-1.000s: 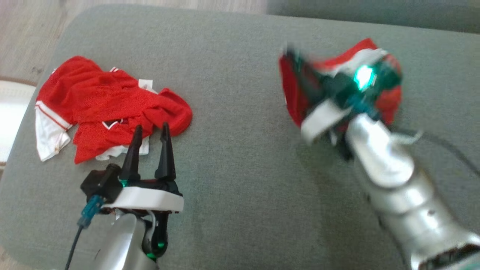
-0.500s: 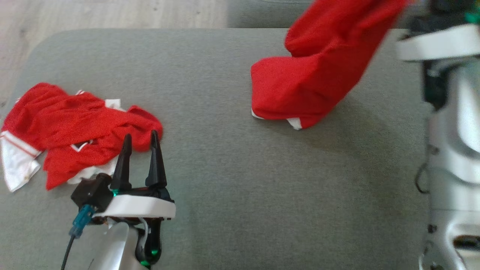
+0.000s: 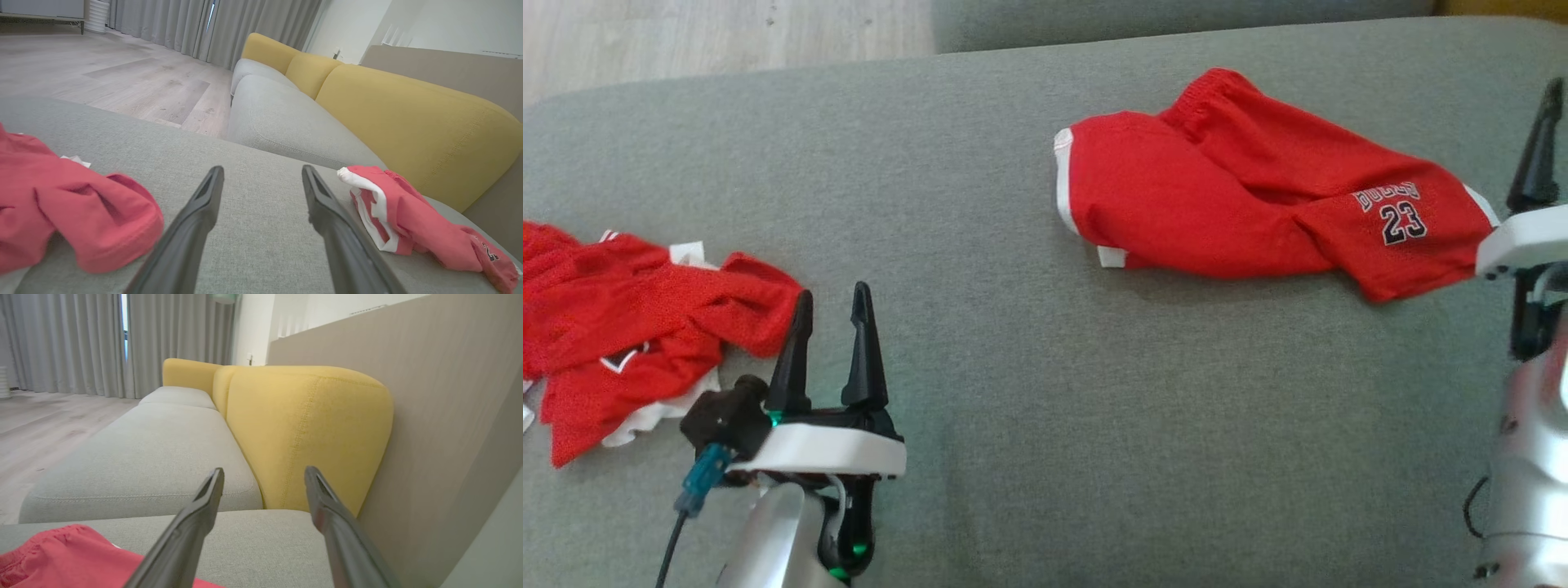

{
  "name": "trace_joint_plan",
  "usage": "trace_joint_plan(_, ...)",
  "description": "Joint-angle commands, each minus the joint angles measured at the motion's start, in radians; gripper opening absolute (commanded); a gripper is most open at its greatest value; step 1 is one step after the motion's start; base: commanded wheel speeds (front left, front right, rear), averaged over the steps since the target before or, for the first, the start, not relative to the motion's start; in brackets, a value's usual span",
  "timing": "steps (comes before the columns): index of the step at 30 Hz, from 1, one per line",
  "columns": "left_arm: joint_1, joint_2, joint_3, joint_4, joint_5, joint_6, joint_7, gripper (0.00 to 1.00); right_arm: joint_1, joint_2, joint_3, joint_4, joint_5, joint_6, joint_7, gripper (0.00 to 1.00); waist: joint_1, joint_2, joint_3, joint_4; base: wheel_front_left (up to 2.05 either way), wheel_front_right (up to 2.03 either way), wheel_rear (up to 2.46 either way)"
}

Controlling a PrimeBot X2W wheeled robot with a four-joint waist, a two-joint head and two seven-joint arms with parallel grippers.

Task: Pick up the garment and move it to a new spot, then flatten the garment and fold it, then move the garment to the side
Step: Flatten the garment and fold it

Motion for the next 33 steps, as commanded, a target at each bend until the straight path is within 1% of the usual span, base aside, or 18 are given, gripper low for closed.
trace_joint_plan(1,-0.034,0.007,0.031,-0.026,0.008,-0.002,-0.008,1.00,-0.014,0.002,0.041,-0.045,0.006,-0.001,-0.017,1.00,0.0000,0.0000,-0.003,-0.006,0.00,0.00,0.00)
trace_joint_plan(3,-0.033,0.007,0.032,-0.024,0.011,-0.004,-0.008,1.00,0.008,0.002,0.092,-0.054,0.054,-0.001,-0.037,1.00,0.0000,0.0000,-0.007,-0.010,0.00,0.00,0.00)
trace_joint_plan(6,-0.032,0.007,0.033,-0.022,0.014,-0.006,-0.008,1.00,0.064,0.003,0.206,-0.089,0.155,-0.001,-0.054,1.00,0.0000,0.0000,-0.015,-0.011,0.00,0.00,0.00)
trace_joint_plan(13,-0.015,0.007,0.035,-0.028,0.015,-0.010,-0.008,1.00,0.263,0.003,0.442,-0.207,0.403,-0.001,-0.064,1.00,0.0000,0.0000,-0.036,-0.001,0.00,0.00,0.00)
trace_joint_plan(17,0.001,0.007,0.034,-0.031,0.015,-0.012,-0.008,1.00,0.368,0.003,0.536,-0.214,0.480,-0.001,-0.065,1.00,0.0000,0.0000,-0.046,0.004,0.00,0.00,0.00)
trace_joint_plan(22,0.014,0.007,0.027,-0.034,0.014,-0.011,-0.008,1.00,0.433,0.003,0.611,-0.190,0.512,-0.001,-0.066,1.00,0.0000,0.0000,-0.053,0.010,0.00,0.00,0.00)
trace_joint_plan(31,0.007,0.007,0.017,-0.039,0.016,-0.008,-0.008,1.00,0.405,0.003,0.616,-0.210,0.496,-0.001,-0.067,1.00,0.0000,0.0000,-0.039,0.032,0.00,0.00,0.00)
trace_joint_plan(33,0.004,0.007,0.014,-0.041,0.012,-0.007,-0.008,1.00,0.393,0.003,0.637,-0.205,0.476,-0.001,-0.067,1.00,0.0000,0.0000,-0.030,0.043,0.00,0.00,0.00)
